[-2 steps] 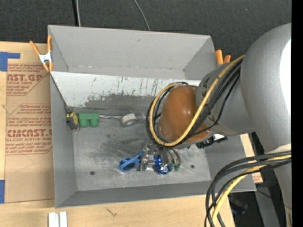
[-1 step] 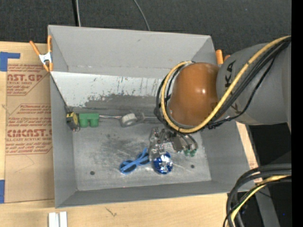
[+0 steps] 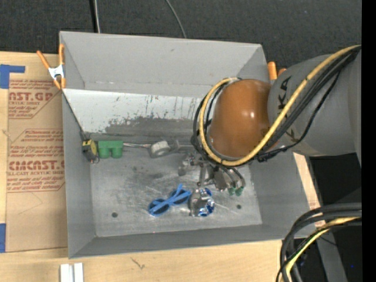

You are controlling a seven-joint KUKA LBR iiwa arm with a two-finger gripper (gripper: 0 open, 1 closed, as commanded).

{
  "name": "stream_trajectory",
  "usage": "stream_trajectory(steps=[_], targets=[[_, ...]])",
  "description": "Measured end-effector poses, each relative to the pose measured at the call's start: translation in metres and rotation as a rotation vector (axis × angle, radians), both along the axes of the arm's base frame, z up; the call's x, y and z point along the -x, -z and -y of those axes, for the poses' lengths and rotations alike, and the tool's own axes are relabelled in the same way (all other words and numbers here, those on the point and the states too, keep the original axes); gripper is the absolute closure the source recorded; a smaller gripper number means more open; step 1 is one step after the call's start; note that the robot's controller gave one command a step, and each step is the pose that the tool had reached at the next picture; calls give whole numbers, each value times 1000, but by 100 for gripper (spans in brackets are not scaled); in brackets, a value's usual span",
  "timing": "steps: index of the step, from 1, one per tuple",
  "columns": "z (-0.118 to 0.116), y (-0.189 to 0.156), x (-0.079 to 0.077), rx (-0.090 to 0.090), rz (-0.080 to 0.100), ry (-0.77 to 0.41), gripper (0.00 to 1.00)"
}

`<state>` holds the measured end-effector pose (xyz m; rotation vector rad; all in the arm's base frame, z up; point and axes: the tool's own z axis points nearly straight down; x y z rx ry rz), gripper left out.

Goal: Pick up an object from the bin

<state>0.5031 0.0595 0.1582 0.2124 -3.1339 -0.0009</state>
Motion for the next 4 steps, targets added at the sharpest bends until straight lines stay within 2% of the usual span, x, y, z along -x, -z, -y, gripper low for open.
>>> stream_trajectory(steps=[1, 2, 3, 4], targets=[[-23, 80, -28, -1, 4, -224, 0], [-23, 78, -28, -2, 7, -223, 100], [-11, -35, -21, 0, 10, -194, 100], [-10, -114, -29, 0, 12, -179, 100]])
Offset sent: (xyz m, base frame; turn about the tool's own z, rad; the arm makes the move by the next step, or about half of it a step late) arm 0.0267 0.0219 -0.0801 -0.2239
